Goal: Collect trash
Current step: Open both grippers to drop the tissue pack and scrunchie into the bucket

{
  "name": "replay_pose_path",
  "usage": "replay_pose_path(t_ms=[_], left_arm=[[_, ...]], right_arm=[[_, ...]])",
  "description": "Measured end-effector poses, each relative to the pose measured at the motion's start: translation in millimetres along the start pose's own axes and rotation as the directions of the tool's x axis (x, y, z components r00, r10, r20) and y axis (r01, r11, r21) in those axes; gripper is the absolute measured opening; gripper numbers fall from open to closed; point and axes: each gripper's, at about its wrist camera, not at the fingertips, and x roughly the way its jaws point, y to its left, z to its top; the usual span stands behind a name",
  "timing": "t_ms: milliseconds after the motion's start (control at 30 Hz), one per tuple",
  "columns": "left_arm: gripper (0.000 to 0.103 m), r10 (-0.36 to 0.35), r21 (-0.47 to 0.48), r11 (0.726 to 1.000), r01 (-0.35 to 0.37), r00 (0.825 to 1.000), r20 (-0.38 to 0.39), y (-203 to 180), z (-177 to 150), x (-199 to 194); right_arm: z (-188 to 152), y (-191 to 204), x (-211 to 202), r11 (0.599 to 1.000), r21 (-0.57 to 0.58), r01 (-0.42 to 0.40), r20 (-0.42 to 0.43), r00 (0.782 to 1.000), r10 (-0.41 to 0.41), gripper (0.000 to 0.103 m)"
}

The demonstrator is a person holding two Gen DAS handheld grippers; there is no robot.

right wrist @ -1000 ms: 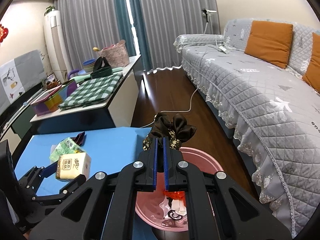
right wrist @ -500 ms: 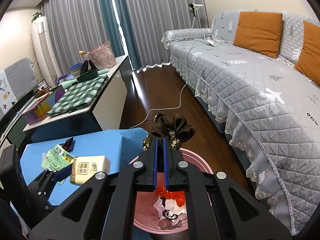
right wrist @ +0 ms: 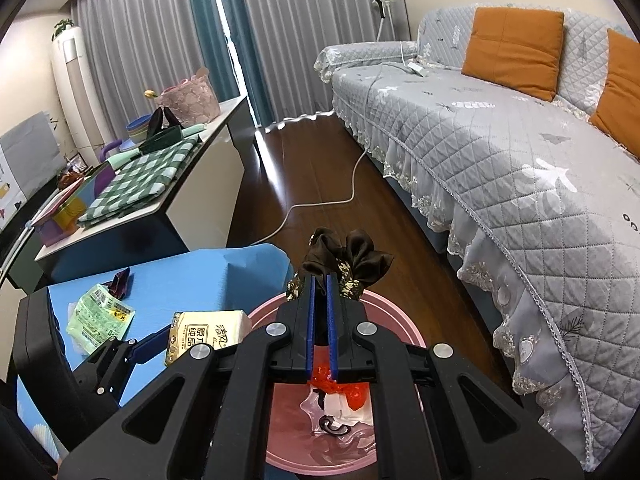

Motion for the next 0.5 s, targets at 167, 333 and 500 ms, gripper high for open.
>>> replay_pose_path(t_ms=[167, 333, 500], left_arm=[[0.079, -0.015, 0.005, 1.0, 0.015, 0.999, -0.037, -1, -1, 11], [0.079, -0.018, -0.014, 1.0, 0.018, 0.999, -0.035, 5, -3, 7], [0.079, -0.006, -0.018, 1.0, 0.005, 1.0, -0.026, 11, -5, -3]], right_arm=[[0, 2, 3, 1.0, -0.007, 0.023, 0.001, 1.0, -0.023, 0.035], [2, 1, 2, 0.999, 0.0, 0.033, 0.008, 0.999, -0.033, 0.048], [2, 3, 1, 0.999, -0.002, 0.033, 0.012, 0.999, -0.033, 0.048]])
